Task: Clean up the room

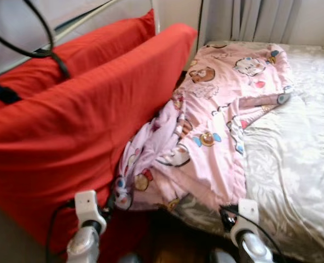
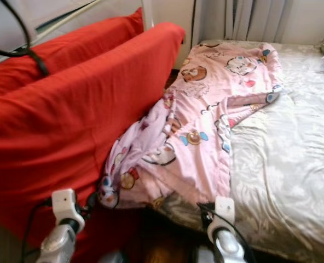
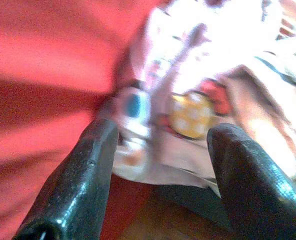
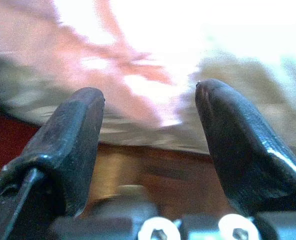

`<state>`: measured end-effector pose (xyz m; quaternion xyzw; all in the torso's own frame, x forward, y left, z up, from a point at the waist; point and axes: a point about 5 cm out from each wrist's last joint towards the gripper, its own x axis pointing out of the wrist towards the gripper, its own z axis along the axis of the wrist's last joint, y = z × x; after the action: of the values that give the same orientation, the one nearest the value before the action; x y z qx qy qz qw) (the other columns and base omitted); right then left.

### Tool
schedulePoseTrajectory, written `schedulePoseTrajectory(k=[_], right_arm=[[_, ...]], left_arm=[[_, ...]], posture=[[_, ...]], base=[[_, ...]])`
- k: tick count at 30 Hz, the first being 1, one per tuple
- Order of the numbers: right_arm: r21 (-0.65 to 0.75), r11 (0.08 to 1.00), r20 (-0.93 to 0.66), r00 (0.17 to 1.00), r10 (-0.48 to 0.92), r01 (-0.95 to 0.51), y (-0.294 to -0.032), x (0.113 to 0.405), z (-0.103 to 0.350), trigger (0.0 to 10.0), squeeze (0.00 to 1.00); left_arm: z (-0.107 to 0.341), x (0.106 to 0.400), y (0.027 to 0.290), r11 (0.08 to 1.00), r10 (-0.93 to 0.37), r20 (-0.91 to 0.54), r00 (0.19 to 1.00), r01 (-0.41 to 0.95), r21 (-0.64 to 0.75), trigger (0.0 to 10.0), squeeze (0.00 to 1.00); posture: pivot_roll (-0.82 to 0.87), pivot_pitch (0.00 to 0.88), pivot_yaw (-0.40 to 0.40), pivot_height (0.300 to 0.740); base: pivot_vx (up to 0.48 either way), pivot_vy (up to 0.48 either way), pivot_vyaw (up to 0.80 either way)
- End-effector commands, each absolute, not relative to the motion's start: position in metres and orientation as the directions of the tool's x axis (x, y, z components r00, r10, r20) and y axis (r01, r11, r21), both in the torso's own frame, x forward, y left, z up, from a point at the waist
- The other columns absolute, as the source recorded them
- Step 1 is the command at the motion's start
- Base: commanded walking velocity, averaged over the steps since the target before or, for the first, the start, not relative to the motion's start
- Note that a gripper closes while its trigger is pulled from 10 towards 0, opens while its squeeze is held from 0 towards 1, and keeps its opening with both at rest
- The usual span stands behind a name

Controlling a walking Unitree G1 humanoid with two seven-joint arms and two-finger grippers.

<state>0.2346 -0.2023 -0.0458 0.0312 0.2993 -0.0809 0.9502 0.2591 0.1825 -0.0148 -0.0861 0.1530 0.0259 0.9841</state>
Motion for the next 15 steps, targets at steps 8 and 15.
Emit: schedulePoseTrajectory(k=[8,15], right_arm=[[0.028,0.988,-0.582,0.806,-0.110,0.155,-0.1907,0.2348,-0.0477,10.0,0.00],[0.028,0.990,-0.589,0.802,-0.096,0.140,-0.1904,0.2337,-0.0487,10.0,0.00]], left_arm=[[-0.0187,0.2514,0.1963,0.987,0.060,-0.322,0.945,-0.105,-0.122,10.0,0.00],[-0.0206,0.2476,0.1967,0.988,0.065,-0.325,0.943,-0.106,-0.112,10.0,0.00]], posture=[[-0.01,0.081,0.051,0.631],[-0.02,0.110,0.048,0.631]], base=[[0.333,0.000,0.00],[0.117,0.000,0.00]])
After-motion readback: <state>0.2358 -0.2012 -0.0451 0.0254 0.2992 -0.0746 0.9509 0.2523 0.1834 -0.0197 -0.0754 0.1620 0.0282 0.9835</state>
